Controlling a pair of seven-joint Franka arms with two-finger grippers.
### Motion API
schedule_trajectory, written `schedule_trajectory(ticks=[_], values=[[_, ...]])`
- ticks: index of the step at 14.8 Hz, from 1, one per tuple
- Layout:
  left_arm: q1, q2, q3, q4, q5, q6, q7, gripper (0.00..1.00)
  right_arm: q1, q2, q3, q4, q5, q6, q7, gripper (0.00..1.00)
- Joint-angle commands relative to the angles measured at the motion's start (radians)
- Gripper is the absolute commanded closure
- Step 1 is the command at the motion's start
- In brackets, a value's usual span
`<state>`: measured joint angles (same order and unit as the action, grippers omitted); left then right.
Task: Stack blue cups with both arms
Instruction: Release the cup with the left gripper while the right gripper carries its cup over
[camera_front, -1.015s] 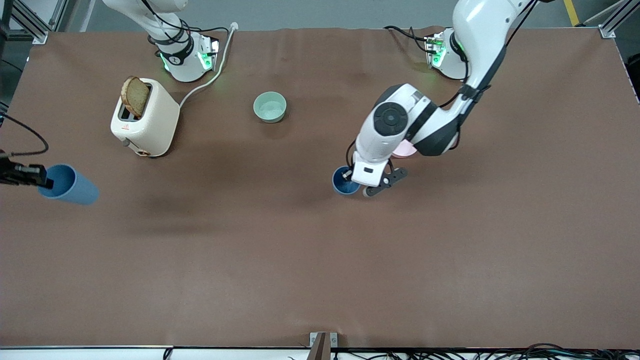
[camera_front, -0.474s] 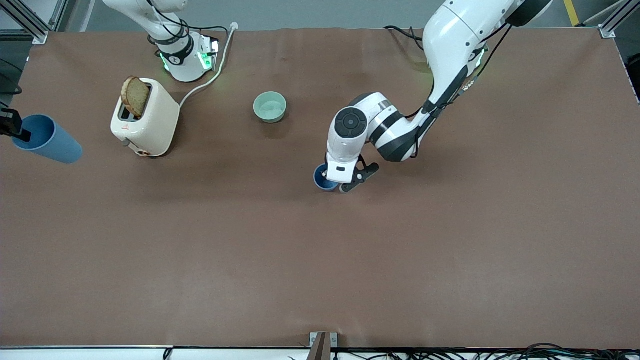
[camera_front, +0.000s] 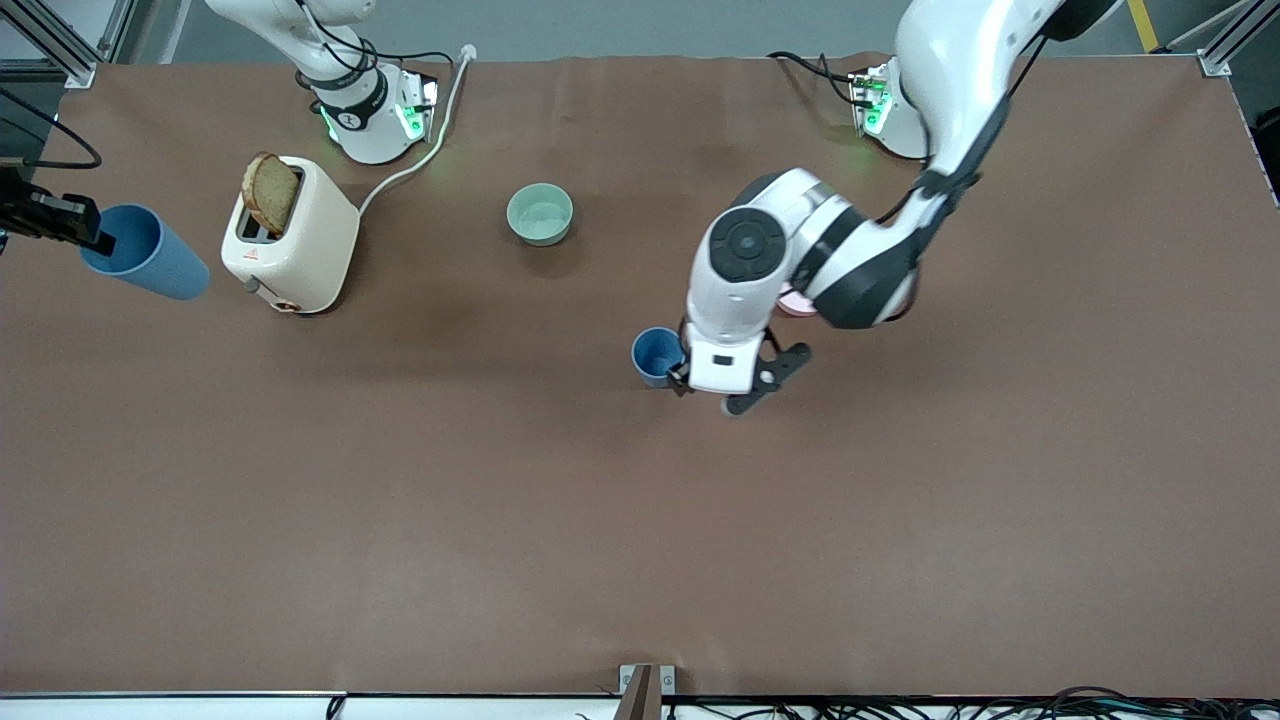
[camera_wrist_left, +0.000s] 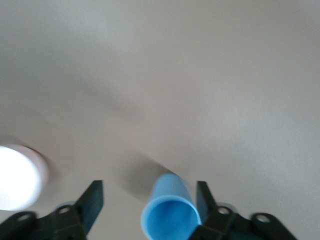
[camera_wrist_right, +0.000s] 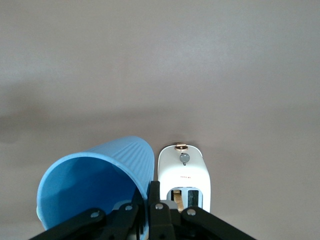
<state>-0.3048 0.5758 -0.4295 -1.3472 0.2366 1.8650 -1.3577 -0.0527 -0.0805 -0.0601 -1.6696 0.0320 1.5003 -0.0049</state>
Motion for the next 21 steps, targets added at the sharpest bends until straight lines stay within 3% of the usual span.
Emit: schedule_trajectory(ticks=[1,6,10,13,14,17,21], values=[[0.073,-0.095,-0.002,0.040,0.020,-0.109,0.196,0.00,-0.001,-0.024,0.084,-0.024,-0.018,0.011,0.101,0.99],[0.246,-0.269,-0.006,0.033,0.015,-0.237,0.648,0.00,0.005,0.019,0.270,-0.015,0.078,0.101,0.322,1.00],[0.364,-0.387,-0.009,0.031,-0.002,-0.320,1.029,0.00,0.005,0.151,0.465,-0.013,0.083,0.291,0.608,1.00],[0.406,-0.454,0.003,0.028,-0.063,-0.389,1.143,0.00,0.013,0.260,0.598,-0.013,0.068,0.418,0.857,1.00],[0.391,-0.479,0.050,0.014,-0.081,-0.394,1.187,0.00,0.013,0.295,0.632,-0.015,0.066,0.460,0.917,1.00],[0.242,-0.527,0.295,-0.039,-0.172,-0.399,1.243,0.00,0.057,0.396,0.674,-0.016,0.065,0.567,1.058,0.99],[0.250,-0.595,0.328,-0.113,-0.198,-0.397,1.293,0.00,0.129,0.491,0.675,-0.018,0.043,0.695,1.181,1.00]])
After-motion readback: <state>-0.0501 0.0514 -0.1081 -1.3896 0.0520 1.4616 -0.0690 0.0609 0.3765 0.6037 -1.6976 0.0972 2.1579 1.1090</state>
